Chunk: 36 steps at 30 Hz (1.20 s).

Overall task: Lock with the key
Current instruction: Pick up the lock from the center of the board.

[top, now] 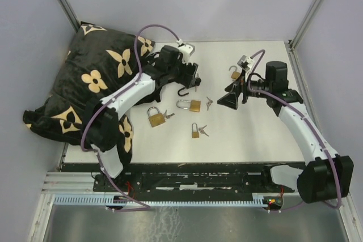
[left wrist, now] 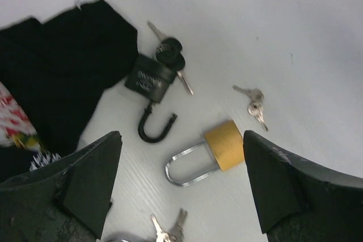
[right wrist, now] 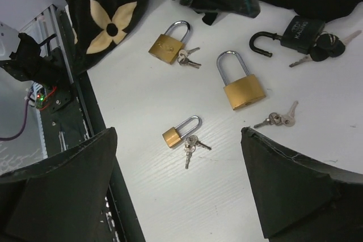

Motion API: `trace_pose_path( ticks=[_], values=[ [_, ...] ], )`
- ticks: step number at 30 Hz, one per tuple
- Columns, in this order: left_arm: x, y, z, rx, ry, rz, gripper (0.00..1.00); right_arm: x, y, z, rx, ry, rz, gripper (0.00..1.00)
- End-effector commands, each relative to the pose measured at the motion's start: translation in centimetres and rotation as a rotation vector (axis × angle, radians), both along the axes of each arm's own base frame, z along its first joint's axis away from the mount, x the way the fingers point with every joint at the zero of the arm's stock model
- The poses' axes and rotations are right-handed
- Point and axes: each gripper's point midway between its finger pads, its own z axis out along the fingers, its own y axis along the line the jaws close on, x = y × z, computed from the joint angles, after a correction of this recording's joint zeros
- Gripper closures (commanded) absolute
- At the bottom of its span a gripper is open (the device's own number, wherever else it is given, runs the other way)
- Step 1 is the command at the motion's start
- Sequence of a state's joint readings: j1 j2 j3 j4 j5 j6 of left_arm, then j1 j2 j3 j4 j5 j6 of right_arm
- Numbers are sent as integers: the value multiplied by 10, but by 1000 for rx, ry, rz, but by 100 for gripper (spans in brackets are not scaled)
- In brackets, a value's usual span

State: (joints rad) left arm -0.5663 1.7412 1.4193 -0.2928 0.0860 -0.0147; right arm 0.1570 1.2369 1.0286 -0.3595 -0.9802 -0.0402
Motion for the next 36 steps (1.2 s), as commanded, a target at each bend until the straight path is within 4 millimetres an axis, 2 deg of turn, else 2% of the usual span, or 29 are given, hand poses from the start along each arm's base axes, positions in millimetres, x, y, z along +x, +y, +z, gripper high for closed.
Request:
trace_pose_path(
  ticks=[1, 6, 9, 10, 14, 16, 20, 30, 36],
  values=[
    [17, 0, -24, 164, 81, -180, 7, 15, -18, 15, 27, -165, -56, 2],
    [36, -5, -52, 288, 69, -338, 12, 32, -48, 18, 38, -113, -161, 2],
    [44, -8, -66, 279, 124, -397, 28, 37, -56, 12, 42, -90, -187, 3],
    [49, -8, -67, 254, 139, -388, 29, 38, -57, 11, 47, -79, -191, 3],
    [63, -4, -81, 212, 216, -346, 28, 39, -58, 11, 56, -64, -191, 3],
    [65, -3, -101, 226, 262, -338, 27, 40, -58, 10, 55, -61, -193, 3],
    [70, -2, -121, 233, 285, -309, 25, 41, -58, 8, 58, -52, -191, 3],
    [79, -11, -139, 196, 294, -284, 23, 43, -58, 1, 59, -24, -188, 3],
    [98, -18, -141, 172, 236, -236, 21, 43, -57, -1, 63, -14, -182, 3]
  ],
)
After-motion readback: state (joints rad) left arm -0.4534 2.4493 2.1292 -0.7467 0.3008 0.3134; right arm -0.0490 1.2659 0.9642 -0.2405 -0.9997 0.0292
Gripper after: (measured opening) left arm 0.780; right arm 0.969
